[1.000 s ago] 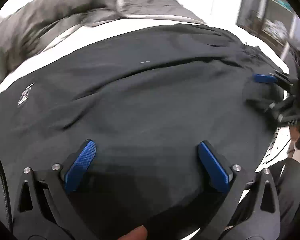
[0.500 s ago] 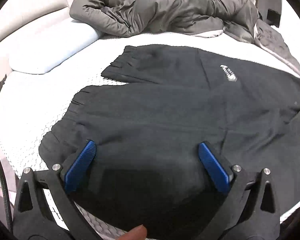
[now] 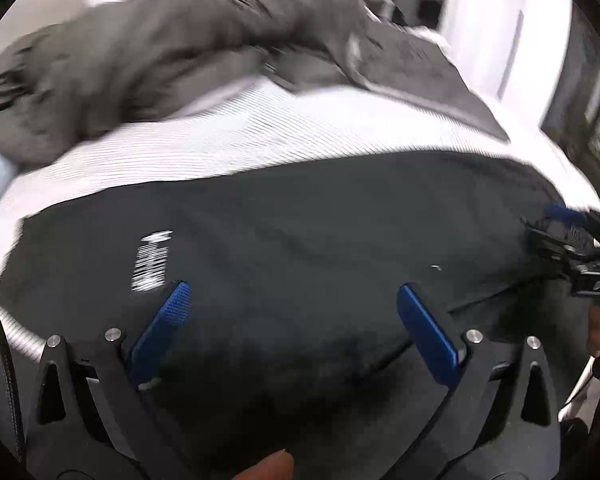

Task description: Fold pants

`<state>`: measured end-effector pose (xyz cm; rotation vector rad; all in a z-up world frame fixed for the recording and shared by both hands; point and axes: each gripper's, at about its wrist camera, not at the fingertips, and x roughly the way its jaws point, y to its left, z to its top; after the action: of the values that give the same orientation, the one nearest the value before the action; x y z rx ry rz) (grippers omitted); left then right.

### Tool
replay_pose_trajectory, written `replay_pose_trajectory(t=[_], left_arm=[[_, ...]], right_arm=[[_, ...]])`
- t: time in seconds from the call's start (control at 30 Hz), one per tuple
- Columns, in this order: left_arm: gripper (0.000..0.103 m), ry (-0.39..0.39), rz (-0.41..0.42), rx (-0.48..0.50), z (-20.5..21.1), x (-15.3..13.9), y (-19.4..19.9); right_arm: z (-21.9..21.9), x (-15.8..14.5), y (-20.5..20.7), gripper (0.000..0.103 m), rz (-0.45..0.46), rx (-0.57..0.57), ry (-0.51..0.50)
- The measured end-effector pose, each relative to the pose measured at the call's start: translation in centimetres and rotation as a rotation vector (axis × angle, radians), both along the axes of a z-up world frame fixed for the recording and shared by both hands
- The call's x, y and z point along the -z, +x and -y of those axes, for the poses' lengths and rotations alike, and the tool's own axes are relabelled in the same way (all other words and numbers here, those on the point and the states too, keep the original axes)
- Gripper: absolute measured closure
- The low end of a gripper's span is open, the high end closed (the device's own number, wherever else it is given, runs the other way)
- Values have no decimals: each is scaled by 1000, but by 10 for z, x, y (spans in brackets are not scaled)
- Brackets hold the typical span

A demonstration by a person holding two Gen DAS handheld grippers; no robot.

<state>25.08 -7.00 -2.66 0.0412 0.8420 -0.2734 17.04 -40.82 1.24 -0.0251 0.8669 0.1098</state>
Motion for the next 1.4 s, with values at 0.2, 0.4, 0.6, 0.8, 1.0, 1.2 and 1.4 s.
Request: replay_pose_trajectory(t=[0.2, 0.4, 0.6, 0.8, 1.0, 1.2, 1.4], left_arm=[[1, 121, -118, 81, 48, 50, 40], [0, 132, -143, 44, 13, 62, 30], [0, 160, -143, -129, -36, 57, 34], [1, 69, -70, -58, -23, 19, 45], [0, 153, -129, 106, 52, 37, 78], [0, 115, -213, 51, 32, 61, 103], [0, 95, -208, -162, -35, 64, 119]], right_arm=[[-37, 54, 72, 4, -162, -88, -89], [30, 61, 68, 5, -166, -23, -201], [184, 73, 56, 3, -196, 425, -159], [153, 30, 58, 3, -86, 359, -104], [32, 35, 111, 3, -89, 26, -26], [10, 77, 134, 3, -193, -50, -141], [147, 77, 126, 2, -195, 440, -147]])
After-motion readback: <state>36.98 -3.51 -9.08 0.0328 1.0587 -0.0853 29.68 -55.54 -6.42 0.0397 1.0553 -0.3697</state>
